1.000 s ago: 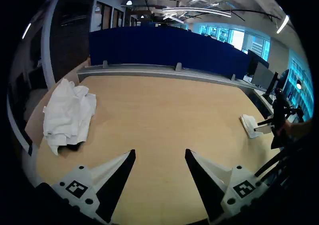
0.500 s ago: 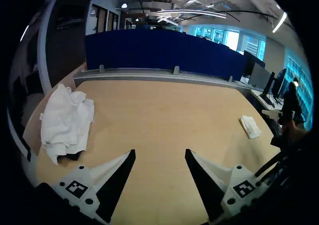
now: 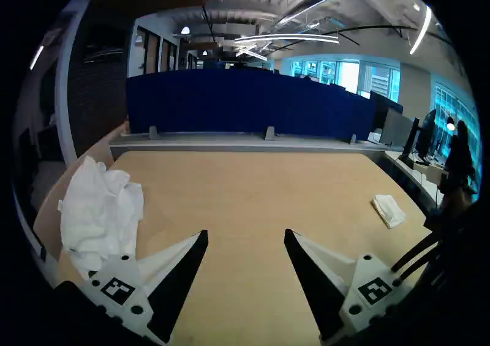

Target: Fold towel

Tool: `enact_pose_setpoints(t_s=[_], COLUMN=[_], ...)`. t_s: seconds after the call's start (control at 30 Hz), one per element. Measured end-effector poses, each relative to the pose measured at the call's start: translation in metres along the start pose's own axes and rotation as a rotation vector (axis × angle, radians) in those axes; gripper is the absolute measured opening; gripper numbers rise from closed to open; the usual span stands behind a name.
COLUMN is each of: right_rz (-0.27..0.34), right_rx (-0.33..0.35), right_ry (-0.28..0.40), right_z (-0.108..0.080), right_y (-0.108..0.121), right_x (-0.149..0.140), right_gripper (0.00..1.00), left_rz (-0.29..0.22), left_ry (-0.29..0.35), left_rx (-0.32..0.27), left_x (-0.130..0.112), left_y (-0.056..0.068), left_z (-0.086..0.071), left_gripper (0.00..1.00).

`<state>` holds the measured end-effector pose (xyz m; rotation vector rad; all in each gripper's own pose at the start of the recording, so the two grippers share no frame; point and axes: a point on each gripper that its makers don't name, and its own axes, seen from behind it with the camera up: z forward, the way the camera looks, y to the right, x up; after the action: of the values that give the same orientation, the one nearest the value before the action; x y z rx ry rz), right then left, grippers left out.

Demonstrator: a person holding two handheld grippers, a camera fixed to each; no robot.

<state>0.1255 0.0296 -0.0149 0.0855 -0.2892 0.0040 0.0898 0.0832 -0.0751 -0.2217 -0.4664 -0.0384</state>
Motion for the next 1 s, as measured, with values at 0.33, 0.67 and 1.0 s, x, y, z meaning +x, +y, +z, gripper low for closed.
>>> enact_pose_setpoints(t_s=[0.33,0.67,1.0], right_rz=[-0.049,-0.053,-0.022], right_rx=[-0.001,-0.013,-0.012], right_ry=[0.127,0.142,0.153], right_z=[-0.009,-0.010,-0.009], right_y=[-0.045,-0.056,-0.071], right_x=[0.033,0.041,0.048], right_gripper=[1.00,1.00,1.00], left_rz=[-0.020,0.016,0.063], left_ry=[0.235,0.325,0.354], left_rx=[0.118,0.146,0.126], left_x=[0.061,0.079,0.066], left_y=[-0.039,-0.051,-0.044], left_z=[0.012,0.011,0.029], left_gripper=[0.92,0.92,0.92])
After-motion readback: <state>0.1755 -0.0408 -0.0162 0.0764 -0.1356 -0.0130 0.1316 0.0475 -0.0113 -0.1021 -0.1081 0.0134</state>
